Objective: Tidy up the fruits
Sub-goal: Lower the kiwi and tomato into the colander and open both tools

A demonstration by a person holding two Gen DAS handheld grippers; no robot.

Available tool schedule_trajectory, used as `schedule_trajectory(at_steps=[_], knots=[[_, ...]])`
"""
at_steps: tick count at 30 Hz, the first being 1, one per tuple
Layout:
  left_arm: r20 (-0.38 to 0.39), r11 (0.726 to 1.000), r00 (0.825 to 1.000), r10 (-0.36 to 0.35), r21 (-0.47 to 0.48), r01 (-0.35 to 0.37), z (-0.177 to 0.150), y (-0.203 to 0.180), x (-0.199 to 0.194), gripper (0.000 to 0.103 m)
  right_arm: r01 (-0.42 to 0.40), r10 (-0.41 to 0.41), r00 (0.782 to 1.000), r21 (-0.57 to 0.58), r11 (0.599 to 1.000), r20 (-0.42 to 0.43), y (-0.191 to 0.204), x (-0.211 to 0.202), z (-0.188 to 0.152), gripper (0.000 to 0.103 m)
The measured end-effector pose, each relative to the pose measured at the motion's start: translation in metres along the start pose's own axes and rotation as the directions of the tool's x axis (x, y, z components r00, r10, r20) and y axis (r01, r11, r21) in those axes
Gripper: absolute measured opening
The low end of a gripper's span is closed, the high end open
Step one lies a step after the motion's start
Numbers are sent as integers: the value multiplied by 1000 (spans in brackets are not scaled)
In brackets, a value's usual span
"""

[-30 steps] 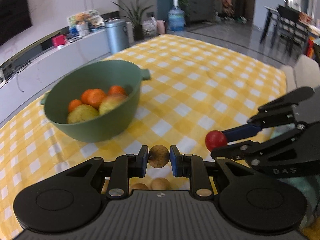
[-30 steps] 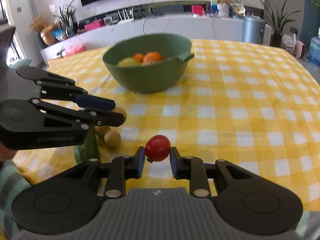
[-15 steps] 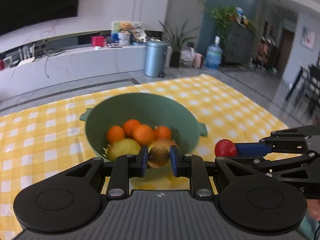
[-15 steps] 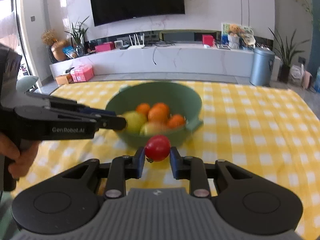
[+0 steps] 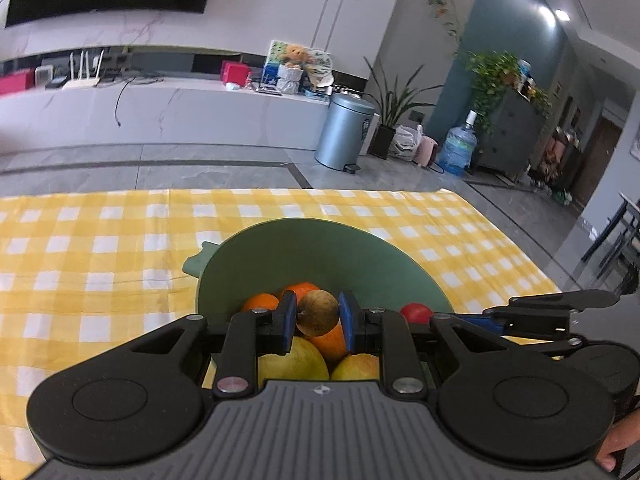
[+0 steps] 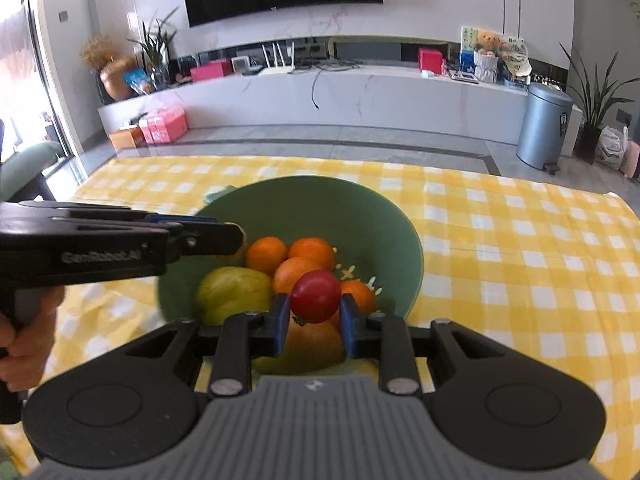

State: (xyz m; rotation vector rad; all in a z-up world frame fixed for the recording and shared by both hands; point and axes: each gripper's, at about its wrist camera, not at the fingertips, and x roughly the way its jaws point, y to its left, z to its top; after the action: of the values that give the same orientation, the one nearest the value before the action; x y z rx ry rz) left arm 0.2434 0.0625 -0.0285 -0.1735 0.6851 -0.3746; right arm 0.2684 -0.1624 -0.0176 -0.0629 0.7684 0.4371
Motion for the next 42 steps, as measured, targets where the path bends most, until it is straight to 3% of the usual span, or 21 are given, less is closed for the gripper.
schedule_trajectory(at_steps=[8, 14, 27, 31, 35, 42], knots=[[-22, 998, 1000, 17, -62, -18, -1, 15, 19, 25, 13, -16, 999, -55, 998, -49, -6, 41, 19, 23], [-33, 996, 999, 31, -81, -34, 0, 19, 26, 25, 25, -24, 997, 9, 1000, -79, -16, 63, 33, 24], [-29, 999, 998, 54, 1, -54, -3, 8, 25, 27, 54, -52, 989, 9, 999, -136, -13, 83, 40, 24], [-31, 999, 998, 47, 6, -47, -3, 8, 25, 39, 53, -48, 990, 33, 998, -133, -15, 81, 40, 27], [-19, 999, 999, 34, -7, -34, -3, 9, 21, 59, 55, -50, 992, 42, 998, -116, -17, 73, 41, 34], [15, 998, 999, 28, -52, -27, 0, 14, 8, 59, 44, -39, 996, 66, 997, -78, -14, 52, 38, 35]])
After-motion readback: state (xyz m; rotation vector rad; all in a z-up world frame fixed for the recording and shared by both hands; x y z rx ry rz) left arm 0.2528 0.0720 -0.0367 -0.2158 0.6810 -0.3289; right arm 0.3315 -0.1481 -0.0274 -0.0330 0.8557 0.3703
